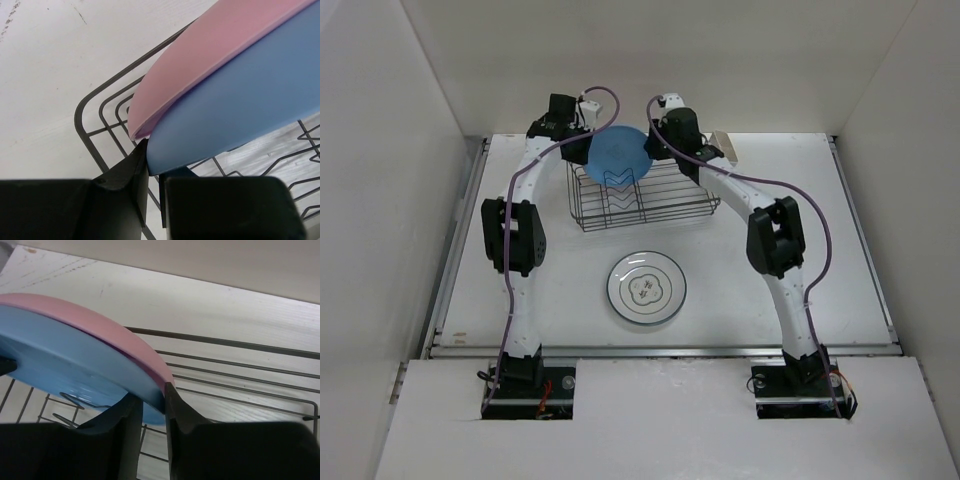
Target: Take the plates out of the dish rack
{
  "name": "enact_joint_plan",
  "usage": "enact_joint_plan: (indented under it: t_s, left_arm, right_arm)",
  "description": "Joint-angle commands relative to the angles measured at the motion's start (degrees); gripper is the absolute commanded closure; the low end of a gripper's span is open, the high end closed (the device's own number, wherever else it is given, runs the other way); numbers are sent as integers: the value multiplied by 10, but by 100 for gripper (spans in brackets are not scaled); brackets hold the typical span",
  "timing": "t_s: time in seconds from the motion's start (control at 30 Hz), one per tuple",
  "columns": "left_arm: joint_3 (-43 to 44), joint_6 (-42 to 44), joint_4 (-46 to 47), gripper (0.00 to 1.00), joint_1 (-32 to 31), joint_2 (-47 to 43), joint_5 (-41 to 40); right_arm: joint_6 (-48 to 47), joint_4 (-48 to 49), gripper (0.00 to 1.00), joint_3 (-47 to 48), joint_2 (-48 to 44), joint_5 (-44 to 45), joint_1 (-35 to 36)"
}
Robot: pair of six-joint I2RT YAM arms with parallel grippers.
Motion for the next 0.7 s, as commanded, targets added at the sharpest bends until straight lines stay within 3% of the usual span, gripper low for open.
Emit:
enact_joint_plan:
  t_s: [0.0,0.1,0.13,0.17,0.23,0.3,0.67]
  left_arm:
    - [41,-35,42,100,3,-23,36]
    - [41,-40,23,100,3,-23,29]
    - [47,-40,18,94,3,-23,24]
    - [47,-35,6,84,3,-23,11]
    - [61,-35,-8,56,3,-23,-5]
    - [61,-35,-23,49,3,-28,-17]
    - [63,-61,-65,40,8,-45,-39]
  right_arm:
    - [10,53,76,27,2,-16,-3]
    - [10,53,90,13,2,8,-3]
    - [10,53,98,13,-5,8,-3]
    - [10,53,100,3,-16,18,-3]
    - [5,66,100,-10,-32,35,-3]
    - [-10,71,100,-16,-39,35,-3]
    - [-17,89,100,-61,-69,71,7]
